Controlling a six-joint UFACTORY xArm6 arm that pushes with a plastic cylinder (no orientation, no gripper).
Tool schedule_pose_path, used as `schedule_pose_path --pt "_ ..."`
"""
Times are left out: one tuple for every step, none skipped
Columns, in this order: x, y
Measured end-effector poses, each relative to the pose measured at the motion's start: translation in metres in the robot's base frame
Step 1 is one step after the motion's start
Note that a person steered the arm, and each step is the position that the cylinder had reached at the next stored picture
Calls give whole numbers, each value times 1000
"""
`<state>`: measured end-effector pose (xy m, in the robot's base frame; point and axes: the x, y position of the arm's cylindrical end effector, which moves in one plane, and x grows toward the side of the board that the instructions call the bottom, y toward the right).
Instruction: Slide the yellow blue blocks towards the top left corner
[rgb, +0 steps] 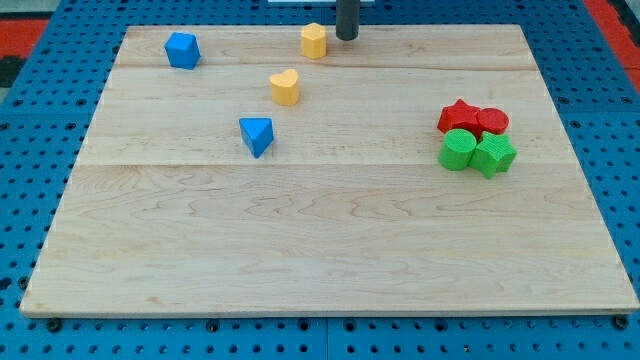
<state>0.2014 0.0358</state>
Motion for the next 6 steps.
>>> schedule_pose_path --pt "20 -41" --pt "41 -88" --pt "42 -77" --pt "56 -78" --pt "62 -98" --pt "62 -151"
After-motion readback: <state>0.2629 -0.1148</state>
